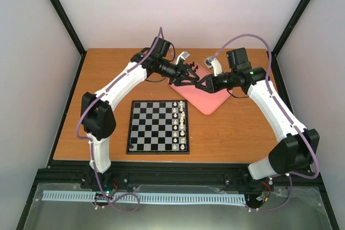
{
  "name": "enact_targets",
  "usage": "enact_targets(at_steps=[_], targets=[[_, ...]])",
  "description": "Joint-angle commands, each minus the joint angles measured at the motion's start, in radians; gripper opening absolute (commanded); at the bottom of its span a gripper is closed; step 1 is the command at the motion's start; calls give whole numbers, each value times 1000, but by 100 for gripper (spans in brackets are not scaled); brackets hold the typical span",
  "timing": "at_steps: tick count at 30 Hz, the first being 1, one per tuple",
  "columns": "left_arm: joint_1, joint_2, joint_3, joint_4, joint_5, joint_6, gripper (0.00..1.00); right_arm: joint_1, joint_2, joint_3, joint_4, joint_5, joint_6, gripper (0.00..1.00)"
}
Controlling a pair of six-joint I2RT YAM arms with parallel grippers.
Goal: Set up the chess pieces on the board
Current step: Place the chess piece on the chessboard.
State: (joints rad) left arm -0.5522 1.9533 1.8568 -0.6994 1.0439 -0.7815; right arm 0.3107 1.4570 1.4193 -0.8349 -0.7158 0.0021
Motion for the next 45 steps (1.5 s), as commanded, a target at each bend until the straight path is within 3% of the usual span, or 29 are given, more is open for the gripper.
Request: enact_targets(at_steps=[1,12,19,24,28,32,39,42,45], targets=[[-5,9,53,-16,16,12,34,4,13,25,8,1,-11,9],[-5,6,47,-28,21,27,2,2,29,42,5,23,-13,9],[-5,-2,51,-4,3,33,1,4,34,48,16,49,1,12],[-5,12,77,-16,-38,50,1,4,19,51,28,93,12,46],[-5,26,93,-31,-58,63,1,2,11,58,24,131,15,69],[-5,39,110,-52,-85,75,1,1,0,54,25,146,12,78],[5,75,113,-72,-139,87,1,2,-60,25,52,59,-14,84],[16,91,124,-99,-176,105,1,0,-92,15,64,132,-2,84],[25,94,163,-181,-242,160,1,-6,-105,28,65,317,42,84]])
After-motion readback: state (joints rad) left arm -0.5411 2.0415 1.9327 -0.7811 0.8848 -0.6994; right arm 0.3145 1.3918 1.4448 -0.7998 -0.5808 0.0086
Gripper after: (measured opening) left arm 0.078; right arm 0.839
